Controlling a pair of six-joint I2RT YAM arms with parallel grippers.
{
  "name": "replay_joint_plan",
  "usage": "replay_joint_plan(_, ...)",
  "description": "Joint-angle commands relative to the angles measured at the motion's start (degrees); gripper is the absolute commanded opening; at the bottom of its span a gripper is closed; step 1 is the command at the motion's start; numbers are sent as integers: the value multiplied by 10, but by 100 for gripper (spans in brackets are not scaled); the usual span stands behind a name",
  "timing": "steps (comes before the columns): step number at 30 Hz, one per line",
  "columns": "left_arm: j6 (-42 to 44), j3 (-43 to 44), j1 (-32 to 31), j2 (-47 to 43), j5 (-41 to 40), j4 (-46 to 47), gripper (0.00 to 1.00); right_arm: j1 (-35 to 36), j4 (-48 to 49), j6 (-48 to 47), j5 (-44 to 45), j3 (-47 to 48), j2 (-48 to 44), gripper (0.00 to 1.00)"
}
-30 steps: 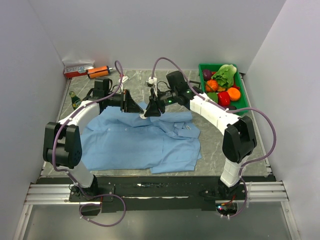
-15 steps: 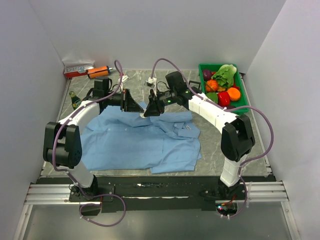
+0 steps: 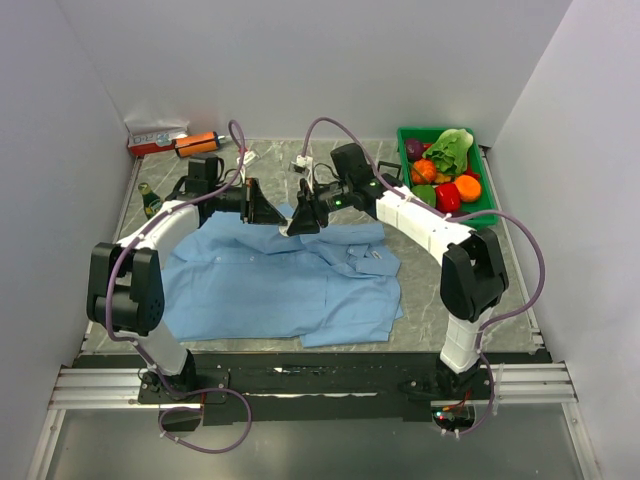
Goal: Remove the brooch from the garment
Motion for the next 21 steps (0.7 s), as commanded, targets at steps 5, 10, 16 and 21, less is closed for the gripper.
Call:
replay_joint_plan(5, 4, 24, 12, 8, 11, 13, 1, -4, 17, 9, -43, 24, 6, 42)
replay_joint_plan(10, 26, 27, 13, 11, 9, -7, 1, -8, 27, 28, -45, 23, 7, 43)
replay_joint_plan(16, 42, 32, 13, 12, 4, -17, 1, -8, 49, 65, -33, 19, 10, 40)
replay_joint_plan(21, 54, 37, 13, 15, 3, -30, 1, -8, 53, 71, -35, 21, 14, 36)
